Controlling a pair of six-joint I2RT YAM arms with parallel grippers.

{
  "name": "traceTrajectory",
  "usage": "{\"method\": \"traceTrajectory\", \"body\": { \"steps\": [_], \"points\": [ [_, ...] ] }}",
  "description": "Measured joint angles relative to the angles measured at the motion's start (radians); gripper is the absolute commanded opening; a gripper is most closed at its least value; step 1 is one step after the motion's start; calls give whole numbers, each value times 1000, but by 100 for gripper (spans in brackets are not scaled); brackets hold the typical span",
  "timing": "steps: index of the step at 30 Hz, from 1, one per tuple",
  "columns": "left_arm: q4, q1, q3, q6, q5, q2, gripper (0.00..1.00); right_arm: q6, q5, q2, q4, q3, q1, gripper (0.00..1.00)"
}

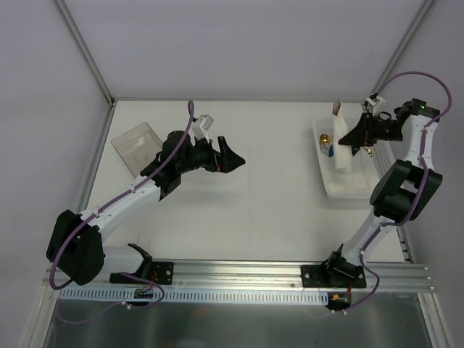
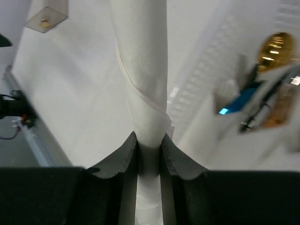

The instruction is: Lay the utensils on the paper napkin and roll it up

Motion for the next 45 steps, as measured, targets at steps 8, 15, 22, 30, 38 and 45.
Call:
{"method": "traceTrajectory", "body": {
  "steps": [8, 15, 22, 30, 38, 45],
  "points": [
    [-3, 0, 0, 4, 16, 11, 99, -196, 121, 157, -78, 221, -180, 0],
    [13, 0, -3, 4, 23, 15, 99, -195, 100, 214, -93, 275, -186, 0],
    [14, 0, -6, 4, 23, 21, 99, -184, 53, 255, -97, 229, -170, 0],
    [23, 0, -8, 3, 25, 37, 99, -184, 12, 255, -107, 80, -145, 0],
    [36, 0, -8, -6, 28, 43, 99, -187, 43, 254, -109, 82, -140, 0],
    [51, 0, -13, -10, 31, 43, 99, -195, 138, 254, -108, 163, -164, 0]
  ]
}}
